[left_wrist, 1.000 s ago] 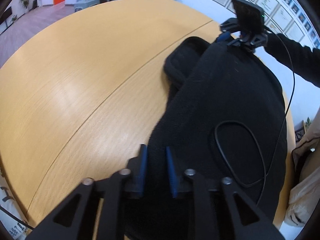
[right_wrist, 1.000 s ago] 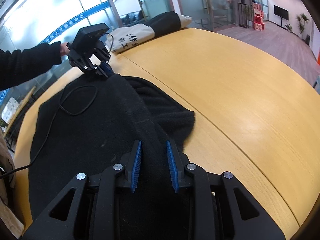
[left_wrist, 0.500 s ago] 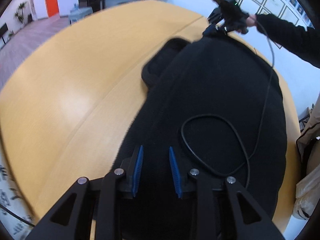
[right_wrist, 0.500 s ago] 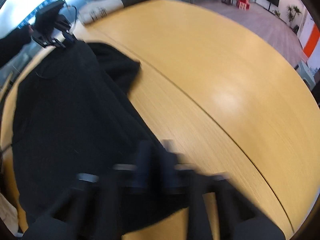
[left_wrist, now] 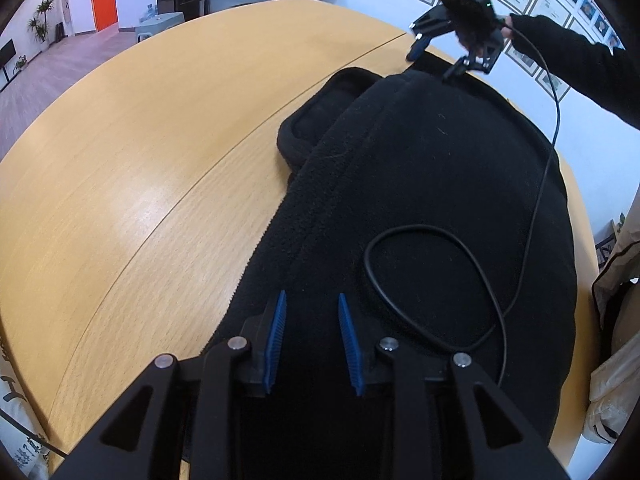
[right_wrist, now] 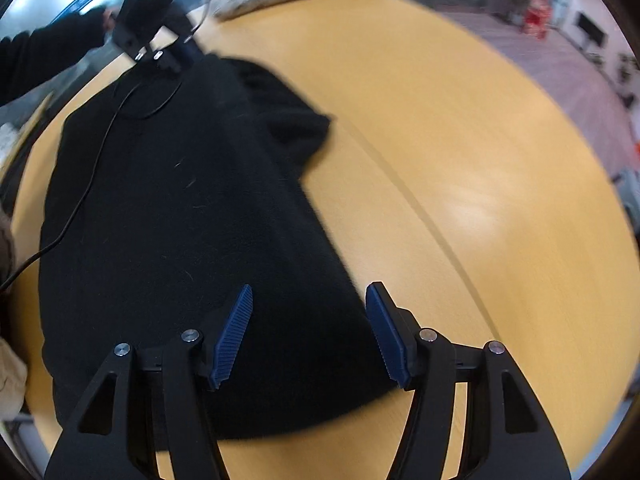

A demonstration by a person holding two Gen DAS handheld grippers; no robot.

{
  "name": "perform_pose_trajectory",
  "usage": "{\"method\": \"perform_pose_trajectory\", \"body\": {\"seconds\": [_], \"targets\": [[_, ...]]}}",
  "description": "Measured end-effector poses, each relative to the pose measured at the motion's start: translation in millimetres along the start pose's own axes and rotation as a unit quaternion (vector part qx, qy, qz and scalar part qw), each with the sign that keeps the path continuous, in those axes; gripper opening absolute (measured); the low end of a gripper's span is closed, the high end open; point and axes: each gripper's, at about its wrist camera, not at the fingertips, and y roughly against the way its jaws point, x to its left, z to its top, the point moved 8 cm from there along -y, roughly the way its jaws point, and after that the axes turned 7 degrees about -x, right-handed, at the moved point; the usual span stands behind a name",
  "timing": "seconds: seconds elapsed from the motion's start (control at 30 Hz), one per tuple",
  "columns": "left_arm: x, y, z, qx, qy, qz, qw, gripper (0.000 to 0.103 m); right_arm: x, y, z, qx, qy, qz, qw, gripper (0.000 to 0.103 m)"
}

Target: Fold clothes

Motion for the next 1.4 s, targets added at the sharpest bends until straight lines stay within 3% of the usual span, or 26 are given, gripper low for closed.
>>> {"method": "perform_pose_trajectory", "body": {"seconds": [0.03, 0.17, 0.23, 0.3, 0.53, 0.67, 0.77, 0.87, 0.93, 1.03, 1.07, 1.13, 1.23, 1.3, 1.4], "targets": [[-2, 1, -1, 0.000, -0.006, 0.000, 1.0000, 0.033, 1, -3, 1, 0.004, 0.002, 0.007, 1.000, 0.056], [-13, 0, -3, 0.005, -0.041, -0.003, 0.9991, 0.060, 4, -16, 4, 0.019, 0.012, 0.037, 0.999, 0.032], [-21, 0, -5, 0.008, -0.060, -0.001, 0.9982, 0.066, 6, -22, 6, 0.026, 0.016, 0.051, 0.998, 0.025], [-22, 2, -6, 0.004, -0.057, -0.002, 0.9984, 0.067, 9, -15, 9, 0.018, 0.021, 0.050, 0.998, 0.019], [-26, 11, -13, 0.003, -0.054, -0.003, 0.9985, 0.067, 13, 16, 21, -0.017, 0.049, 0.012, 0.999, 0.020], [-29, 13, -15, -0.004, -0.048, -0.005, 0.9988, 0.068, -8, 10, 10, -0.014, 0.013, -0.001, 1.000, 0.020], [-31, 14, -16, -0.007, -0.046, -0.005, 0.9989, 0.068, -13, 3, 8, -0.016, -0.013, 0.012, 1.000, 0.021], [-32, 15, -16, -0.009, -0.042, -0.005, 0.9990, 0.068, -4, -3, 30, -0.042, -0.010, 0.035, 0.998, 0.029], [-34, 18, -17, -0.012, -0.038, 0.000, 0.9992, 0.068, 6, -17, 42, -0.044, -0.009, 0.047, 0.998, 0.029], [-37, 27, -18, -0.015, -0.027, 0.015, 0.9994, 0.068, 2, -42, 35, -0.015, -0.008, 0.008, 1.000, 0.033], [-38, 34, -21, -0.015, -0.020, 0.024, 0.9994, 0.068, -2, -42, 34, -0.022, -0.021, -0.003, 1.000, 0.042], [-43, 50, -26, -0.023, -0.003, 0.043, 0.9988, 0.068, -4, -19, 33, -0.062, -0.043, -0.056, 0.996, 0.044], [-63, 88, -42, -0.057, 0.041, 0.074, 0.9948, 0.068, 12, 41, 27, -0.153, -0.087, -0.110, 0.978, 0.046], [-79, 124, -63, -0.085, 0.087, 0.094, 0.9882, 0.068, 48, 84, 7, -0.212, -0.135, -0.125, 0.960, 0.062], [-116, 178, -108, -0.104, 0.161, 0.130, 0.9729, 0.068, 108, 115, -42, -0.244, -0.225, -0.141, 0.933, 0.072]]}}
